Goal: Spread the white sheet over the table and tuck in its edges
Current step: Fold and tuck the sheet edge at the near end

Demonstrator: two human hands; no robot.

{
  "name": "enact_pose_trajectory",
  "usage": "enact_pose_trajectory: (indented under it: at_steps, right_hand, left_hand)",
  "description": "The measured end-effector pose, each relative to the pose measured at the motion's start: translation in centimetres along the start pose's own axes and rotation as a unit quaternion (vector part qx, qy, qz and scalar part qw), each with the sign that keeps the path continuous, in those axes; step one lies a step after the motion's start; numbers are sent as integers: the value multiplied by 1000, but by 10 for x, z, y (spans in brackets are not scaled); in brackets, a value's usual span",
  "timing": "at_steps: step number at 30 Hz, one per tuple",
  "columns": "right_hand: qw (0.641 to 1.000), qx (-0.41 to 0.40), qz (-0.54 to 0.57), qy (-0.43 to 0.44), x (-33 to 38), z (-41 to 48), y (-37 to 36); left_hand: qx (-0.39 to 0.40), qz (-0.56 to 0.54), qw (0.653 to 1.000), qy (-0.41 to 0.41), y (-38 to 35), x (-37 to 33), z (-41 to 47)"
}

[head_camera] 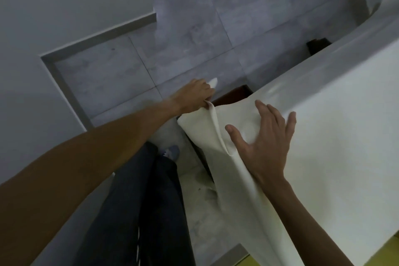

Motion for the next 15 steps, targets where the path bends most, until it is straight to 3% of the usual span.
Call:
enact_pose_trajectory:
  at_steps: [3, 7, 9, 12, 15]
  right_hand:
    - [1000, -2, 12, 2, 0, 0, -1]
    - [995, -12, 86, 55, 8, -2, 13]
    - [982, 22, 129, 134, 22, -10, 23]
    - [945, 136, 93, 284, 41, -31, 14]
    - [928, 163, 45, 331, 33, -40, 1]
  left_hand:
    - [20, -10, 1000, -4, 2, -6, 17]
    - [-3, -114, 993, 36, 9, -23, 34]
    - [0, -186, 980, 64, 1, -34, 36]
    - [12, -251, 963, 93, -7, -52, 34]
    - [-14, -299, 944, 142, -17, -62, 29]
Point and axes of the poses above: each hand's wrist, its own z-axis towards the middle knuckle, its own y-axis out of the back of the hand, x = y × z, the point moved 6 cm from there along z, towards the middle knuckle, and after that the axes turned 3 degrees about y, right-handed, at the moved point
